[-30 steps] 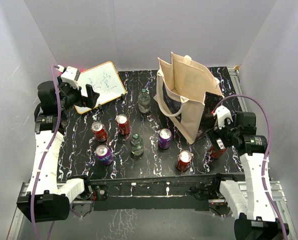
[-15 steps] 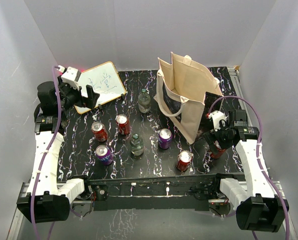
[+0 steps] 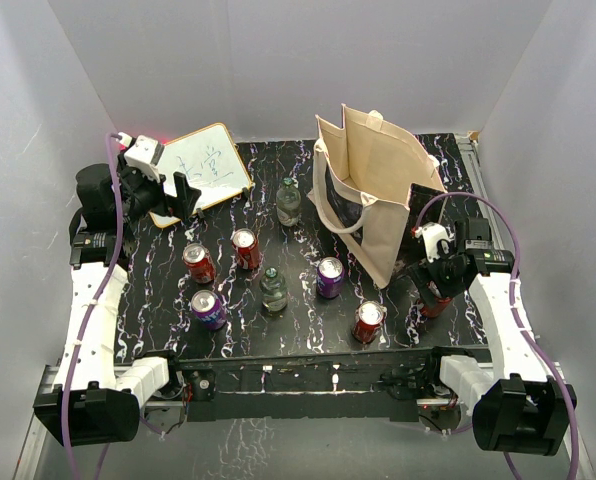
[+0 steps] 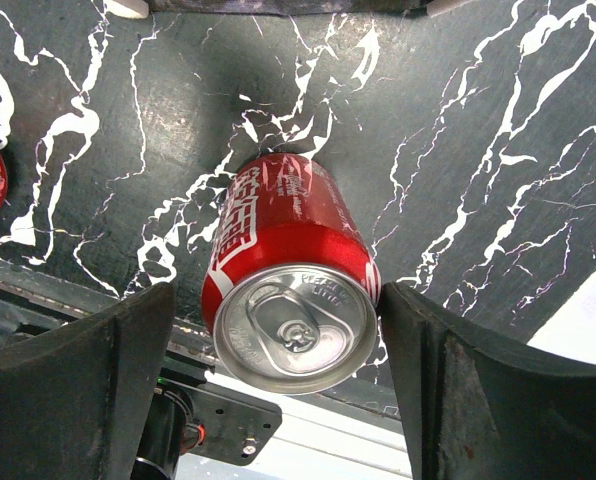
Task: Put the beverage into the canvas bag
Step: Pick up the drink from the center of the board, then place the drink in the canvas bag.
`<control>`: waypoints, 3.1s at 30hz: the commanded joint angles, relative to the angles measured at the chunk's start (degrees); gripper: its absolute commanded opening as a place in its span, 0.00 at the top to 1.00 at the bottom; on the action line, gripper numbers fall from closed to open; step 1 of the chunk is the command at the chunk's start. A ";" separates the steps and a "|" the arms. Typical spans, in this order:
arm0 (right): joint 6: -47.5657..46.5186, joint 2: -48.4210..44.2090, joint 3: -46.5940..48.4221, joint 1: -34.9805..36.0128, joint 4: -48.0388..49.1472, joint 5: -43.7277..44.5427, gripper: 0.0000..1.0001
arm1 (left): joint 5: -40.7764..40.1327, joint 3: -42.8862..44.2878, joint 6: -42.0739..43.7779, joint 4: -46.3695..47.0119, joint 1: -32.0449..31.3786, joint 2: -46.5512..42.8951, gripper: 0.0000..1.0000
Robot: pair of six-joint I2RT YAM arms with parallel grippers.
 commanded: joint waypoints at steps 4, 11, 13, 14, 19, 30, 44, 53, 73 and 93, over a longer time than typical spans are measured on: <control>-0.75 0.78 0.25 -0.35 1.61 -1.36 0.26 | 2.18 -0.35 0.07 1.01 0.35 -0.76 0.03; -0.80 1.37 0.08 -0.43 1.65 -1.19 0.27 | 2.32 -0.55 -0.09 1.21 0.35 -0.58 0.03; -0.74 1.59 0.16 -0.44 1.57 -1.23 0.26 | 2.31 -0.55 -0.10 1.21 0.36 -0.54 0.03; -0.74 1.69 0.17 -0.44 1.63 -1.19 0.26 | 2.36 -0.55 -0.11 1.13 0.34 -0.50 0.03; -0.77 1.72 0.17 -0.42 1.59 -1.40 0.35 | 2.43 -0.63 -0.16 1.16 0.40 -0.45 0.03; 1.03 -1.94 7.80 -0.48 -3.55 -7.16 0.91 | 1.44 -0.75 -4.37 3.86 -0.06 1.42 0.03; 7.95 -4.87 29.81 -0.61 -7.25 -12.60 0.92 | -4.49 5.81 -7.40 2.09 -14.56 11.30 0.05; 10.14 -1.72 46.62 -0.58 -3.93 -14.87 0.92 | -2.34 19.14 -11.33 1.56 -22.79 24.36 0.06; 20.15 19.51 68.76 -0.48 12.27 -25.32 0.92 | 2.04 42.47 -31.38 1.00 -33.51 44.45 0.22; 13.72 27.82 62.13 18.67 16.31 -4.19 0.92 | 11.05 39.40 -48.77 9.73 -37.44 49.57 0.93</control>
